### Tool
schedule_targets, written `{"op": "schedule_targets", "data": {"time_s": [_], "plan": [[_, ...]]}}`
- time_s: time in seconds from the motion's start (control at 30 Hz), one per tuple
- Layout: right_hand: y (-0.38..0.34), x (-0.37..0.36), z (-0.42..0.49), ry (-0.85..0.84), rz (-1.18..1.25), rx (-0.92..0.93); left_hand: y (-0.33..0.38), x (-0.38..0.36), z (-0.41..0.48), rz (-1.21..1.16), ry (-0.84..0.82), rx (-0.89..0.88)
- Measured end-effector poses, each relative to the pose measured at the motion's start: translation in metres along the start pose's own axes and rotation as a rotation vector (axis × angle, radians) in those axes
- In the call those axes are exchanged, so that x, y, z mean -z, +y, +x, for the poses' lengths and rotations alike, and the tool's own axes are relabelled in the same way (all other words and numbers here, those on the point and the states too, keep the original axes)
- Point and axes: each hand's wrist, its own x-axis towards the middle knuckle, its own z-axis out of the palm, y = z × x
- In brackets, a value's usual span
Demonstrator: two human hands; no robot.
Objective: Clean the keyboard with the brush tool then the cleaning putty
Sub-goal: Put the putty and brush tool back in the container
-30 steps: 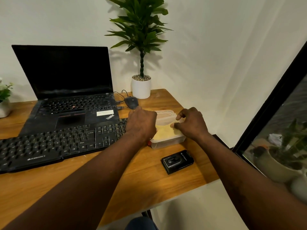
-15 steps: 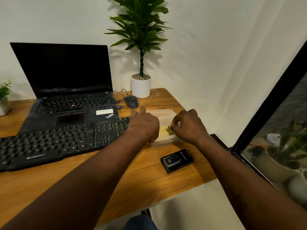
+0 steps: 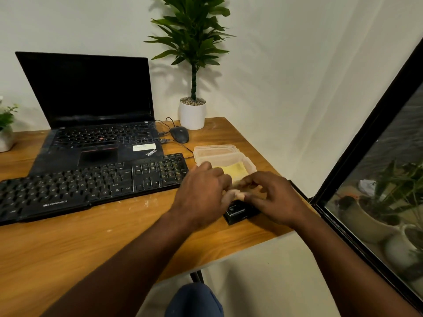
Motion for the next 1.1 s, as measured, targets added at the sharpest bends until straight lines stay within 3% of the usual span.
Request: {"op": "schedule_targets", "data": {"time_s": [0.13, 0.23, 0.47, 0.67, 0.9, 1.1], "plan": [[0.016, -0.001, -0.026, -0.16, 0.043, -0.04, 0.006, -0.018, -0.025, -0.056, -0.174, 0.041], [0.022, -0.003, -0.033, -0.162, 0.042, -0.063, 0.007, -0.023, -0.029, -0.095, -0.233, 0.095], [0.01, 0.007, -0.016, -0.056, 0.037, -0.02, -0.004, -0.004, -0.025, -0.13, -0.138, 0.11], [-0.008, 0.018, 0.034, 0.048, -0.004, -0.017, -0.026, 0.021, 0.008, -0.351, -0.01, 0.308], [-0.001, 0.013, 0.101, -0.148, -0.256, -0.085, -0.041, 0.013, 0.058, -0.136, -0.231, 0.359], [-0.002, 0.005, 0.121, -0.293, -0.554, -0.062, -0.046, 0.004, 0.074, 0.058, -0.401, 0.3]]}}
